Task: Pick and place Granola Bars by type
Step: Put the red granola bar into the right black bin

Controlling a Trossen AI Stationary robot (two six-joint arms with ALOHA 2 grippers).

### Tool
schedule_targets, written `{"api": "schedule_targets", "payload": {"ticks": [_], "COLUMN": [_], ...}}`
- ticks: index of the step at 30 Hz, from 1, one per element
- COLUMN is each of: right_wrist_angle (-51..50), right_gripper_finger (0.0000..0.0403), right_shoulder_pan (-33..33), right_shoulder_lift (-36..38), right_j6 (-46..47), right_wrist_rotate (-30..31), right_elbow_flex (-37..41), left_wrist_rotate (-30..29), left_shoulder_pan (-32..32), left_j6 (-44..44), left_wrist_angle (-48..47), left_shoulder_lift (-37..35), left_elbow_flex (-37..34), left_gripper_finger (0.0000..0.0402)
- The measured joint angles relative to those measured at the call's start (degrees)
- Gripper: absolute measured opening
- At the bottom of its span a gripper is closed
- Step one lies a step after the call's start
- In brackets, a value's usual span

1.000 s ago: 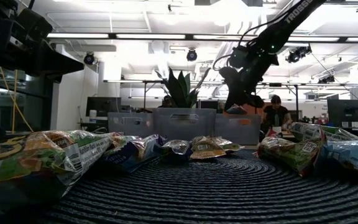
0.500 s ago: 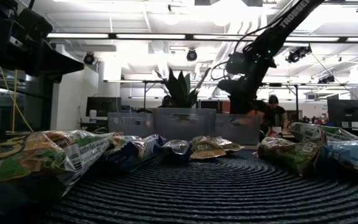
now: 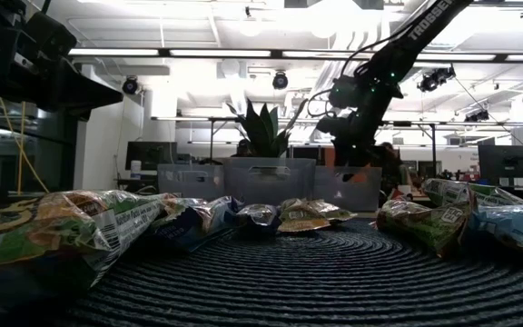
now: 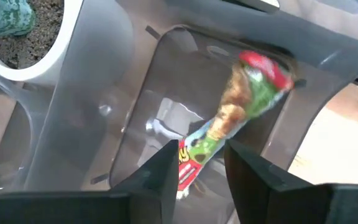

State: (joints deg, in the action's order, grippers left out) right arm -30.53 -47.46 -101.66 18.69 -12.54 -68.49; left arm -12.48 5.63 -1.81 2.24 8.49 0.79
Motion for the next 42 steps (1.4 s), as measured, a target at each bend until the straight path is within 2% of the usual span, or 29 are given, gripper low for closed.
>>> {"api": "schedule_targets", "payload": {"ticks": [8,16,22,31,42], "right_wrist_angle": [0.2,-4.2,-10.4,-18.5,-24.3], "right_gripper_finger": [0.012,0.012,0.0119,0.0119,0.0119], "right_shoulder_pan": [-0.1,0.0,3.2,14.5,33.8], "right_shoulder_lift": [4.6,14.7,23.2,31.6,32.2], "right_j6": [-2.6,-3.7,-2.1,5.7,22.9], "right_wrist_rotate": [-0.7,0.0,-1.3,0.2,1.8], "right_elbow_flex": [0.0,0.0,0.0,0.0,0.0], "left_wrist_rotate": [0.0,0.0,0.0,0.0,0.0], "left_shoulder_pan": [0.0,0.0,0.0,0.0,0.0], "left_j6": [0.0,0.0,0.0,0.0,0.0], "left_wrist_angle": [0.0,0.0,0.0,0.0,0.0], "left_shoulder_lift": [0.0,0.0,0.0,0.0,0.0], "left_elbow_flex": [0.0,0.0,0.0,0.0,0.0], "left_gripper_finger": [0.0001,0.0001,0.0001,0.0001,0.0001]}}
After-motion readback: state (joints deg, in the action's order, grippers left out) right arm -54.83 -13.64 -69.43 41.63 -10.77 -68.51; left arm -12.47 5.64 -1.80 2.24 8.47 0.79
